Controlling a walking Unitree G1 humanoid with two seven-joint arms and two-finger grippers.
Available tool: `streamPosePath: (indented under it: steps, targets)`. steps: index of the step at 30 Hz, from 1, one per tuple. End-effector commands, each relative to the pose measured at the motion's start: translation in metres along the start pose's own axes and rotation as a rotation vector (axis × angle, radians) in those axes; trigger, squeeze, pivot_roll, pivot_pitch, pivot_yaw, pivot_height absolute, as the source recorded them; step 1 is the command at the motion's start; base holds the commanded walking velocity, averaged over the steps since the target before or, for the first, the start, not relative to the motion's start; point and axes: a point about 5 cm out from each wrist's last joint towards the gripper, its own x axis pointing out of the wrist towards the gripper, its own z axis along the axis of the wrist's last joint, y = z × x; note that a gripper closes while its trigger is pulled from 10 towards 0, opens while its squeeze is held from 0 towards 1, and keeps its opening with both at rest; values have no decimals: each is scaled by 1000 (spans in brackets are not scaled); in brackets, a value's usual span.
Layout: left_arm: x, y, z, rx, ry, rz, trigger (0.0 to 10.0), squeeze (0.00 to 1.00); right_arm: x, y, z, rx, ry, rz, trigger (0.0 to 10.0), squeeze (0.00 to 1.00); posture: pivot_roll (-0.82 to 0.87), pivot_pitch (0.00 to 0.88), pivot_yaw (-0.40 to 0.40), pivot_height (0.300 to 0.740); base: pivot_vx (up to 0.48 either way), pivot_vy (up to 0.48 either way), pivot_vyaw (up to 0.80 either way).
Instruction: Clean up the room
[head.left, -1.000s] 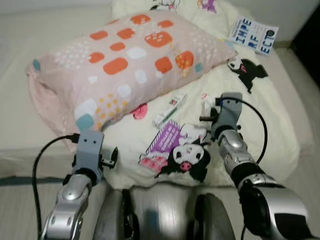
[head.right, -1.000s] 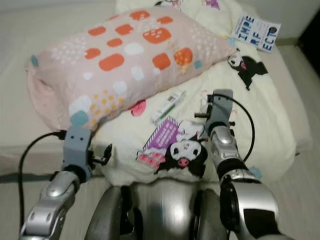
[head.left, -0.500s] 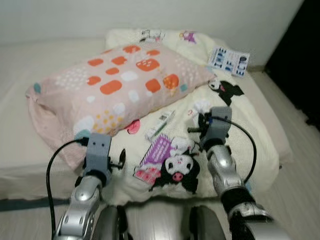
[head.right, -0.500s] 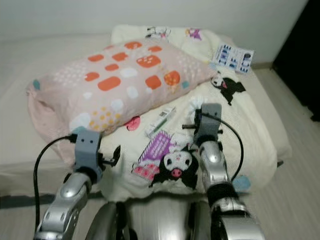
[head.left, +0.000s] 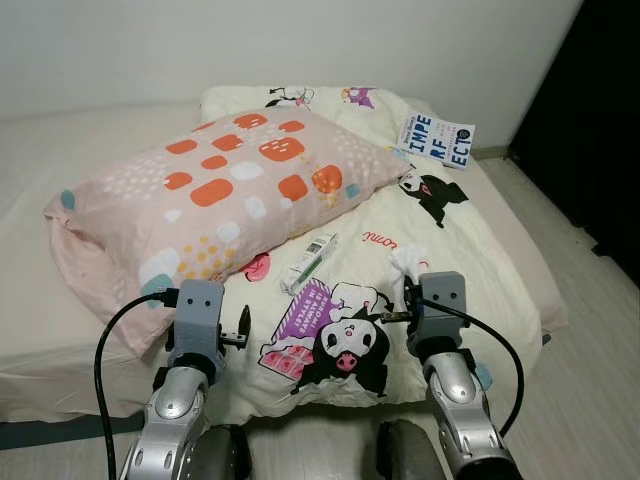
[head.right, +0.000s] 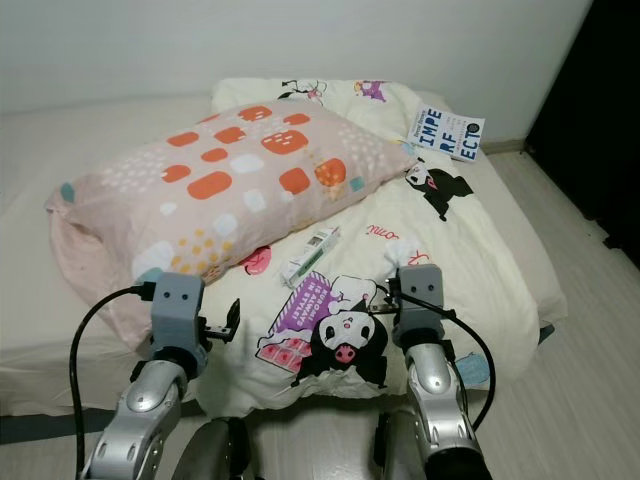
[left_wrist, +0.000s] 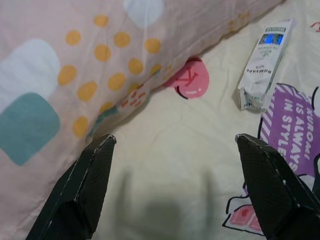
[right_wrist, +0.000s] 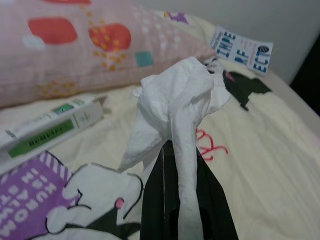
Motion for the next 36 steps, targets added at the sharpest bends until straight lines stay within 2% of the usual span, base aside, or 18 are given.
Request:
streamPosePath:
  steps: [1, 5, 19, 20, 22, 36]
  targets:
    - [-3, 0, -8, 0, 22, 9, 10000, 0, -5, 5, -2, 4, 21, 13, 10000, 0, -34, 197, 26, 626, 0, 0, 0]
    - [-4, 0, -8, -2, 16, 15, 10000, 0, -12, 8, 0, -5, 39, 14, 10000, 0, -34, 198, 27, 646, 0, 0, 0]
    - [-3, -1, -9, -6, 10, 23, 10000, 0, -18, 9, -1, 8, 81, 17, 10000, 0, -32, 203, 18, 696, 0, 0, 0]
    - [-3, 0, -9, -7, 9, 26, 10000, 0, -20, 16, -7, 4, 125, 68, 10000, 0, -32, 205, 14, 696, 0, 0, 0]
    - [-3, 0, -10, -7, 8, 27, 10000, 0, -22, 21, -11, -10, 159, 89, 10000, 0, -36, 203, 12, 696, 0, 0, 0]
    - [-2, 0, -9, -14, -3, 26, 10000, 0, -23, 18, 0, 23, 112, 100, 10000, 0, -41, 183, 8, 701, 0, 0, 0]
